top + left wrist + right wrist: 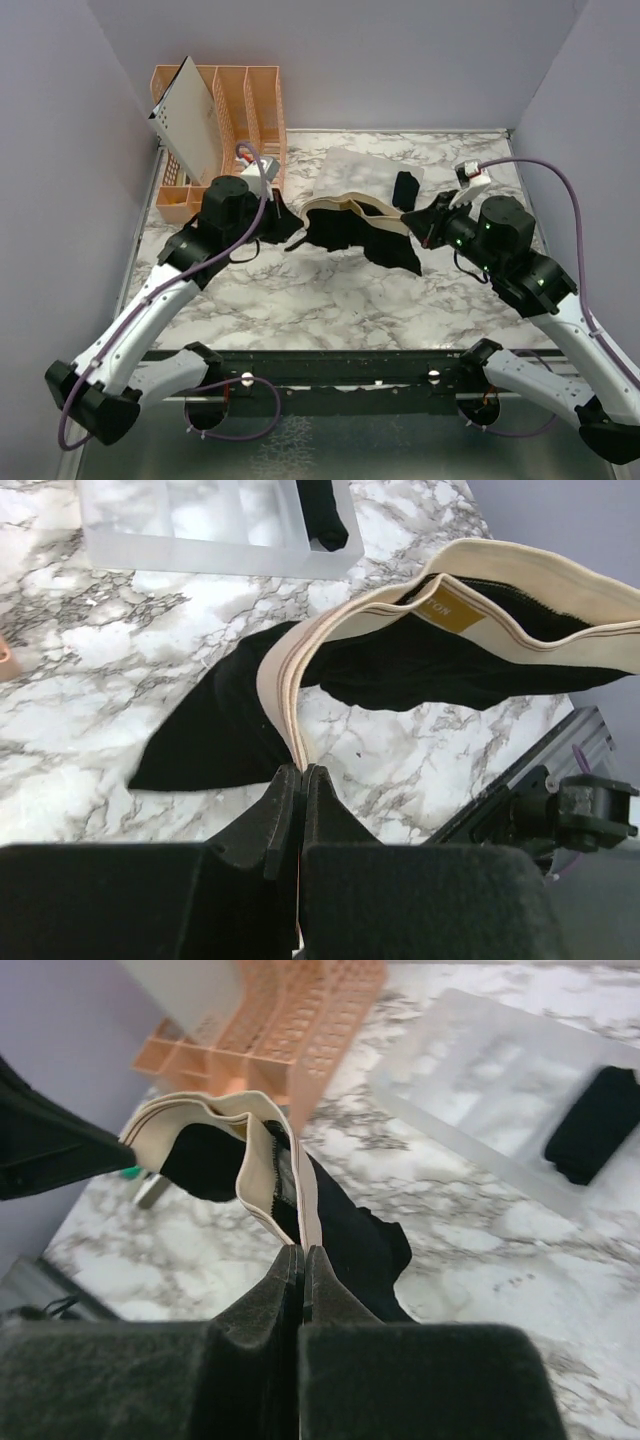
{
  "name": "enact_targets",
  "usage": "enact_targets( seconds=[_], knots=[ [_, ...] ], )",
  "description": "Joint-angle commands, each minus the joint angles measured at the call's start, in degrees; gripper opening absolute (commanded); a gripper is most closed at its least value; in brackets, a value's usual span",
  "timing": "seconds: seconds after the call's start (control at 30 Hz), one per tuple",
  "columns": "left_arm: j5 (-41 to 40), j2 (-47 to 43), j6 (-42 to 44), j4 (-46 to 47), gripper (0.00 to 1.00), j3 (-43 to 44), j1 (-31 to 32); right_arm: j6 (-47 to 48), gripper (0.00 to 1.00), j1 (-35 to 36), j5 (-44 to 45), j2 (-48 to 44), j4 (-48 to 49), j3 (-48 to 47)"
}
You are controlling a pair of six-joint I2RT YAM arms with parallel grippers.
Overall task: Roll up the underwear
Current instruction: Flatten out the underwear at the center of the board.
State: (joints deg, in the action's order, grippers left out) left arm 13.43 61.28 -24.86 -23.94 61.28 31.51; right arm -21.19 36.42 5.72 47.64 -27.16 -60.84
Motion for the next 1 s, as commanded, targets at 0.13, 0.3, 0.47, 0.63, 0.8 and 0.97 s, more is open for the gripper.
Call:
enact_targets(
  seconds=[0.13,0.3,0.47,0.63,0.8,0.97],
  knots=[
    [2.63,-12.99,0.51,-24.54,0.0,5.92,-0.13,0.31,0.0,0.31,-30.22,-0.53,-6.76,-4.86],
    [7.93,-15.25,-2.19,-33.78,0.0,7.26,-0.13,-4.31,0.0,0.31,-33.84,-1.89,-10.35,-2.16],
    [7.18,-7.86,-0.31,-36.83,0.0,4.92,-0.13,-5.7,0.01,0.24,-15.06,5.25,-14.67,2.49],
    [3.68,6.68,5.65,-29.44,0.0,2.94,-0.65,-3.72,0.0,-4.19,-10.09,21.19,-7.46,4.53],
    [1.86,23.71,14.44,-25.03,0.0,9.53,-2.43,-0.17,0.01,-9.23,-9.61,35.82,2.7,3.94],
    [3.44,33.98,21.13,-25.94,0.0,18.22,-5.03,2.58,0.0,-9.7,-7.21,44.42,4.11,-0.98]
  ],
)
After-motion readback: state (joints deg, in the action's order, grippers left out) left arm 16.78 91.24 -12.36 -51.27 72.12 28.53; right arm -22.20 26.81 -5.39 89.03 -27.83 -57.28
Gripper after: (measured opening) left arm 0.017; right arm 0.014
